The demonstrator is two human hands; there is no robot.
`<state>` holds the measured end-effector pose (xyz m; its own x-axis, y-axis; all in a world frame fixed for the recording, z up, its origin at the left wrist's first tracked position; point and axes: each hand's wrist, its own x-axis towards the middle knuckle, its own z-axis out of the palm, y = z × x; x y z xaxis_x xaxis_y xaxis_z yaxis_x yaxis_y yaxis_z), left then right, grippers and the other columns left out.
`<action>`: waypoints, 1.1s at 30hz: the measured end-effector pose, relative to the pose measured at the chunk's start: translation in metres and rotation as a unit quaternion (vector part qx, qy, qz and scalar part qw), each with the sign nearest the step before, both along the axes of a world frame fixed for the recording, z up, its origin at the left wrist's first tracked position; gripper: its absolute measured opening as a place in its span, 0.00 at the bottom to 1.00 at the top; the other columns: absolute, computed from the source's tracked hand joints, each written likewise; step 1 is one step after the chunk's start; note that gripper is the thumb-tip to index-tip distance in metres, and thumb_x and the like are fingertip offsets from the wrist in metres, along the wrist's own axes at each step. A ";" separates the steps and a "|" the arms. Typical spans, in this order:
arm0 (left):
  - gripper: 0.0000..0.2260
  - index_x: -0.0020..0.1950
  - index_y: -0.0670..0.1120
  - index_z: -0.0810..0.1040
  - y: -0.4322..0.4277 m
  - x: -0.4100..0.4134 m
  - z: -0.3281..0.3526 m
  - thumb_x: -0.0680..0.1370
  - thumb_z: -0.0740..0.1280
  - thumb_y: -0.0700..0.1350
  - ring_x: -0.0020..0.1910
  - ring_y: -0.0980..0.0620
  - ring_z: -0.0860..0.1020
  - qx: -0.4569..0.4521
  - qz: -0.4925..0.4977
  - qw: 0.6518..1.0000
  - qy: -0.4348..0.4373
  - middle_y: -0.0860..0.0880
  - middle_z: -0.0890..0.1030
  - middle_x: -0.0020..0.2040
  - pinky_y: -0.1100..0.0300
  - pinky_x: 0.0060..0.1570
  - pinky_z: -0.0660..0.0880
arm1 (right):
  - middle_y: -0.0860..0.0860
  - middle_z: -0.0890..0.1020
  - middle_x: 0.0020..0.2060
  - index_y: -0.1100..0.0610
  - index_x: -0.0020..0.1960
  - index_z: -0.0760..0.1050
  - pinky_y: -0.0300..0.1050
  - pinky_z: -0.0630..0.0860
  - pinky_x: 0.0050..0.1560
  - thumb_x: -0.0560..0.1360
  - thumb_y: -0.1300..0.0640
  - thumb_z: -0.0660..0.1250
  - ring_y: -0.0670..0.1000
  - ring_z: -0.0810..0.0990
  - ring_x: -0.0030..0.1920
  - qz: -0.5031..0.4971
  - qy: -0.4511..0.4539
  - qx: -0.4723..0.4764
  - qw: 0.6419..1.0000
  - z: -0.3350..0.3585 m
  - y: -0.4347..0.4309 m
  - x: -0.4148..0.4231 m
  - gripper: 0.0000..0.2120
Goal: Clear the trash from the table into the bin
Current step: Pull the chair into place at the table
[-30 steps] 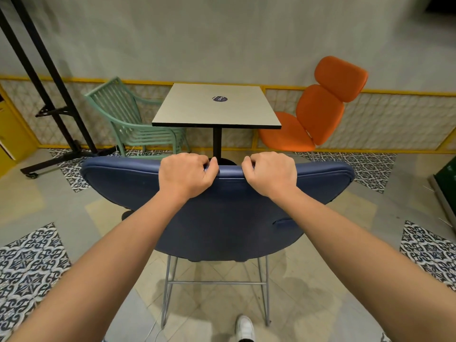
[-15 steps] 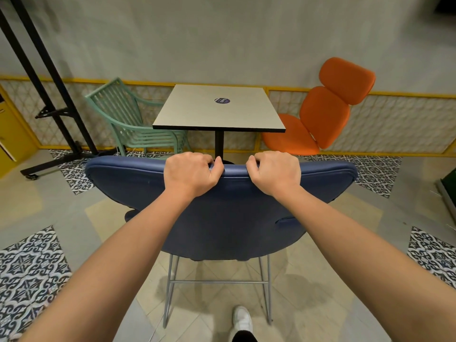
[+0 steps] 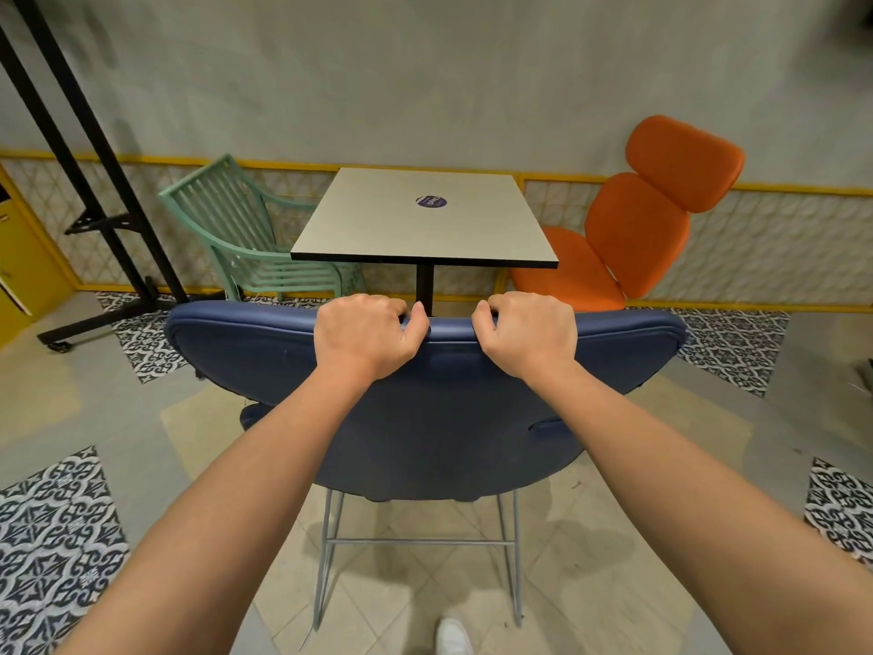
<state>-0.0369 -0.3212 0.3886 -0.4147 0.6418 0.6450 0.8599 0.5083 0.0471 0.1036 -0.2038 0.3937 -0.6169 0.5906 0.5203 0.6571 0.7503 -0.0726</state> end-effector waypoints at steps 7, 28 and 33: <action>0.24 0.24 0.47 0.73 0.029 -0.023 -0.002 0.74 0.51 0.56 0.22 0.50 0.64 -0.002 0.009 1.000 -0.001 0.52 0.65 0.21 0.67 0.27 0.48 | 0.47 0.74 0.30 0.53 0.37 0.77 0.37 0.52 0.27 0.74 0.45 0.46 0.48 0.69 0.30 0.002 0.003 0.003 1.000 0.000 0.028 -0.023 0.24; 0.23 0.24 0.46 0.74 0.106 -0.084 -0.003 0.73 0.53 0.56 0.22 0.50 0.64 0.002 0.003 1.000 0.006 0.49 0.71 0.20 0.68 0.27 0.47 | 0.47 0.71 0.27 0.52 0.32 0.69 0.36 0.50 0.27 0.74 0.46 0.49 0.43 0.59 0.24 0.006 0.023 -0.004 1.000 0.000 0.104 -0.081 0.17; 0.23 0.26 0.47 0.73 0.106 -0.088 -0.002 0.75 0.51 0.57 0.24 0.51 0.66 -0.023 -0.012 1.000 0.013 0.50 0.72 0.23 0.66 0.26 0.48 | 0.47 0.72 0.28 0.53 0.34 0.74 0.36 0.50 0.27 0.74 0.45 0.50 0.47 0.67 0.29 0.005 0.017 0.004 1.000 -0.001 0.107 -0.083 0.20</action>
